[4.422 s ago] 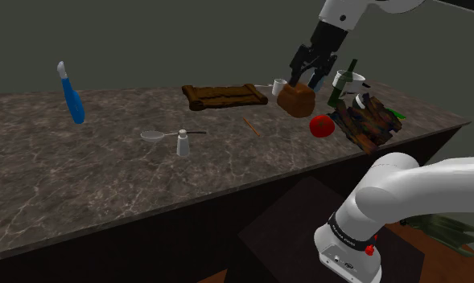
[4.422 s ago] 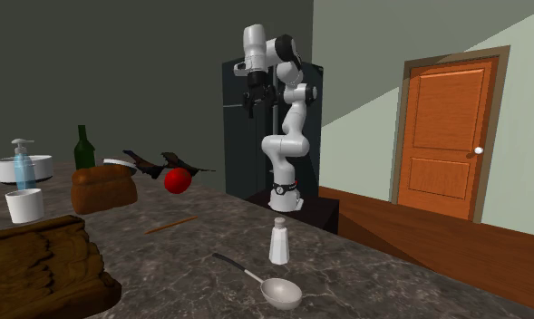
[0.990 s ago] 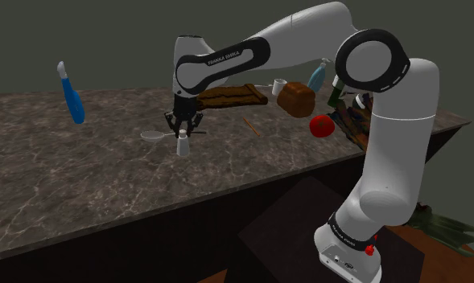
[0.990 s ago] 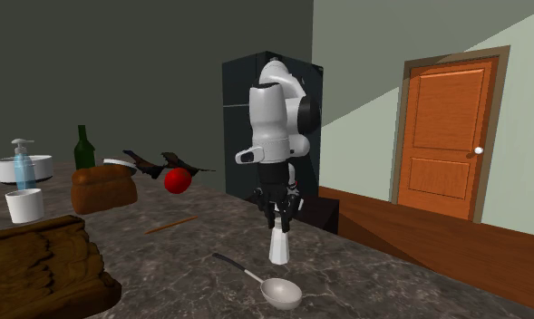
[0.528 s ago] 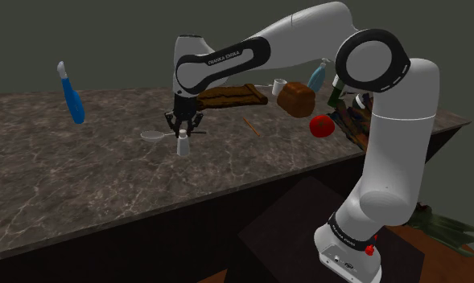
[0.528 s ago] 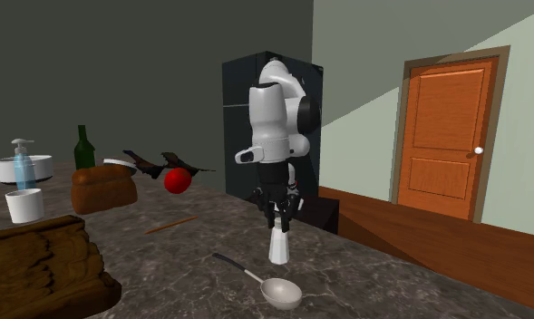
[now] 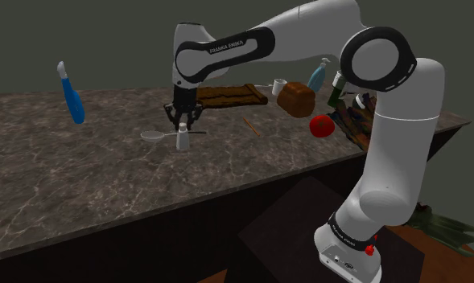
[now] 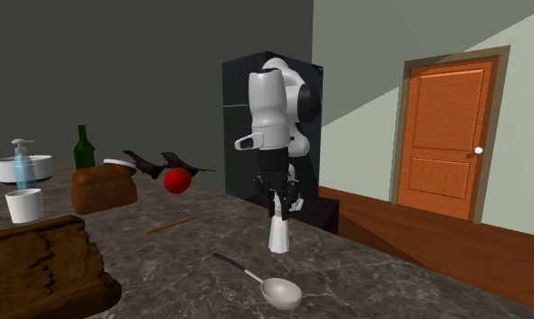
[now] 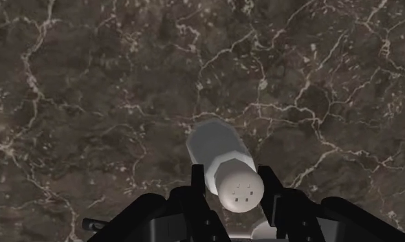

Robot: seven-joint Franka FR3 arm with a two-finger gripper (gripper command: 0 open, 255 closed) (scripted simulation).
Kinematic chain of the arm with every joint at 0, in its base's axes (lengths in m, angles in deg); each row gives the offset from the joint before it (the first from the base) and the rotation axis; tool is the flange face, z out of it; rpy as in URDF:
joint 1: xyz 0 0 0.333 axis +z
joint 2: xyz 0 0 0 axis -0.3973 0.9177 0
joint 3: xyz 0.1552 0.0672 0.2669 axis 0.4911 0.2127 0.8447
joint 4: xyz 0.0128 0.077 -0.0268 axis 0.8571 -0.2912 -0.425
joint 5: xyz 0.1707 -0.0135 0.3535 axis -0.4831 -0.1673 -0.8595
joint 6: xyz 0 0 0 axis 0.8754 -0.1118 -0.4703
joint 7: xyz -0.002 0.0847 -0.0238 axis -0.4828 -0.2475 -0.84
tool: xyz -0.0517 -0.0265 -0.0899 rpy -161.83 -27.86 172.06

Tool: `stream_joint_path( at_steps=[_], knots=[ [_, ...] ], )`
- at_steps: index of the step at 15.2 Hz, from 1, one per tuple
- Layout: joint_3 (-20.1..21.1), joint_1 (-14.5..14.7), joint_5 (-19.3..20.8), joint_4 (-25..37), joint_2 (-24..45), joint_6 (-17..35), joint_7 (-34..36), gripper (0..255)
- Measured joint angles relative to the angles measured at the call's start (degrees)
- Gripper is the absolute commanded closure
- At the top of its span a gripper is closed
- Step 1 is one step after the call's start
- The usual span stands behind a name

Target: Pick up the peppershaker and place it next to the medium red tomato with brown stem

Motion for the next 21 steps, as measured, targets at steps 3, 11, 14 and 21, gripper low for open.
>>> stream_joint_path(
  at_steps=[3,11,14,21],
  knots=[
    [0.1,-0.1,-0.2,1.2,-0.8,-2.0,0.0,255],
    [0.2,-0.1,-0.4,5.3,-2.2,-7.4,0.3,255],
    [0.3,0.1,-0.4,7.6,-2.2,-9.8,0.5,255],
    [0.4,0.1,-0.4,12.6,-2.5,-15.0,0.8,255]
  ],
)
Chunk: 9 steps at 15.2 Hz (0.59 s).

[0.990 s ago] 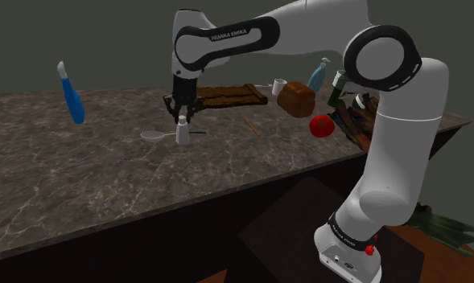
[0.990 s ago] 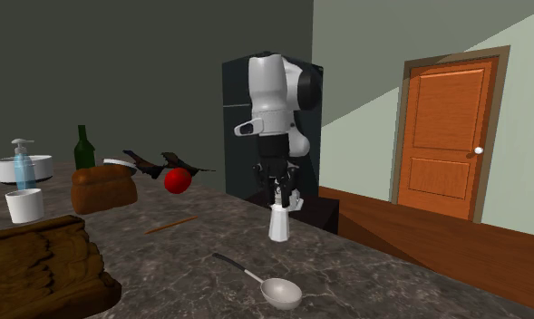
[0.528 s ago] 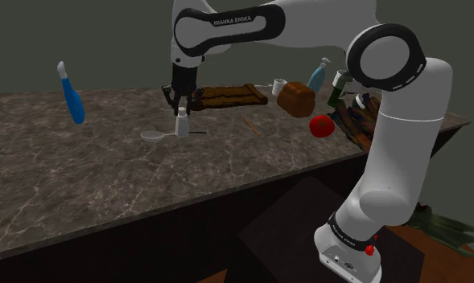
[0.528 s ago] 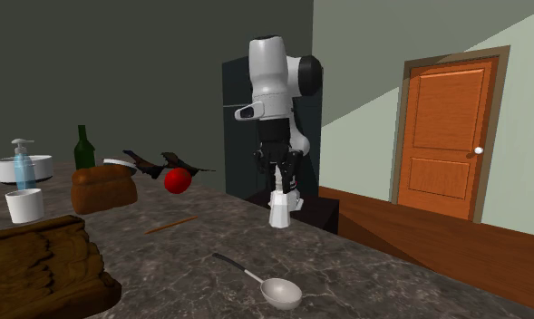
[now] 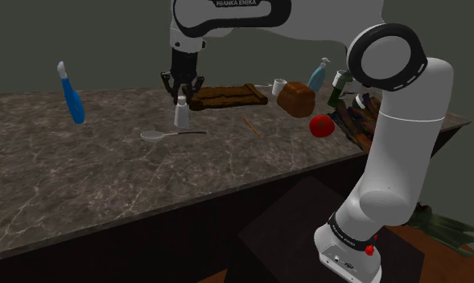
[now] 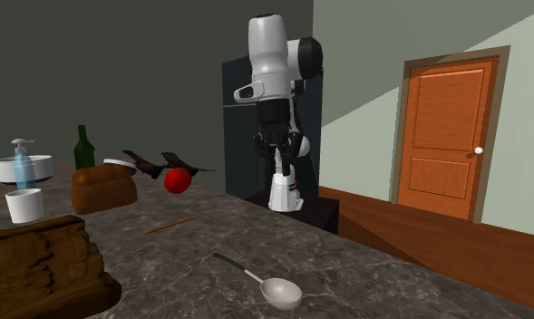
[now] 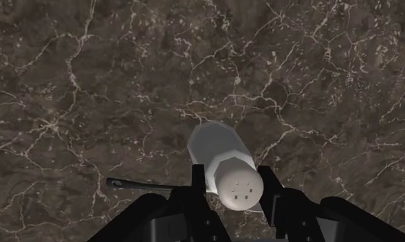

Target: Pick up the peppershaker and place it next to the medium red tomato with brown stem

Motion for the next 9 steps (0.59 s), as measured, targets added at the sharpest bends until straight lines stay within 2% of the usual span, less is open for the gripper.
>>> stream_joint_path(
  at_steps=[9],
  knots=[
    [0.1,0.2,0.2,7.6,0.5,-7.1,0.4,255]
  ],
)
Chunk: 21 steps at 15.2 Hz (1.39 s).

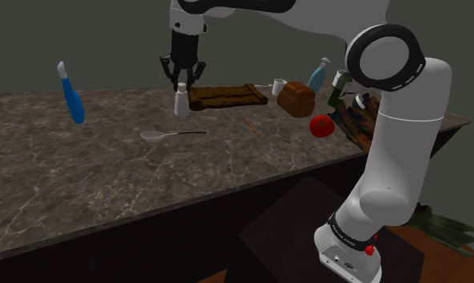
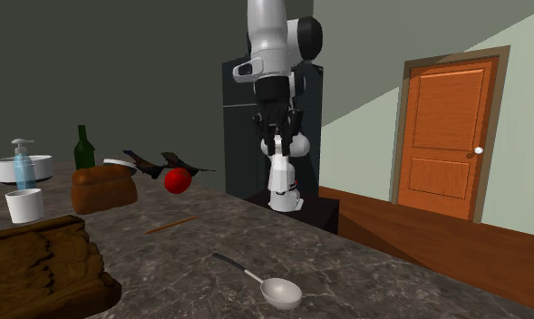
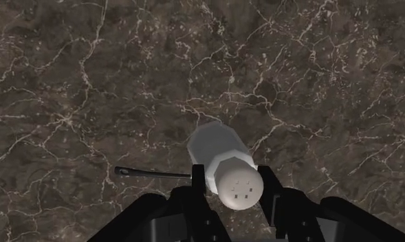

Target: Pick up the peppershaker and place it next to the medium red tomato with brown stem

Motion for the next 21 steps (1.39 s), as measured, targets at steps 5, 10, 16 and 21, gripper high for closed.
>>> stream_joint_path(
  at_steps=[5,10,16,21],
  knots=[
    [-0.8,-2.7,-1.6,-6.0,-5.5,0.5,-3.2,255],
    [-3.0,-6.6,-3.8,-16.3,-13.4,2.5,-9.4,255],
    [-6.8,-10.7,-5.4,-26.4,-22.1,3.2,-17.6,255],
    [-10.5,-13.6,-5.5,-32.2,-27.3,3.1,-24.2,255]
  ],
)
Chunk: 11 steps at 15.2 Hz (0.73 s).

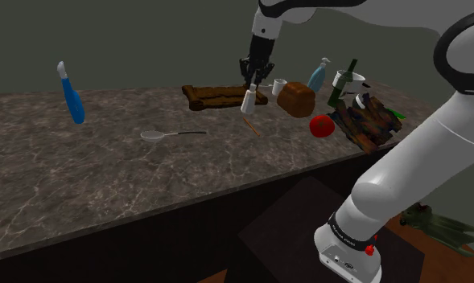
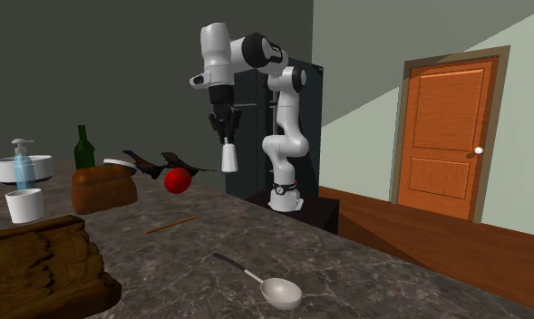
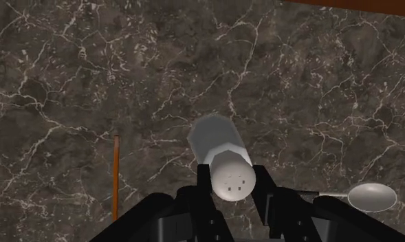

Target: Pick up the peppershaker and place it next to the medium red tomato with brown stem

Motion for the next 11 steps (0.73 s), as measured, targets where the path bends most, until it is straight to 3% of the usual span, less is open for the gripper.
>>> stream_joint_path(
  at_steps=[6,11],
  knots=[
    [-4.7,-3.3,0.9,-5.3,-4.7,-0.2,-7.8,255],
    [-9.0,-6.1,2.4,-6.1,-6.6,-1.9,-14.4,255]
  ],
)
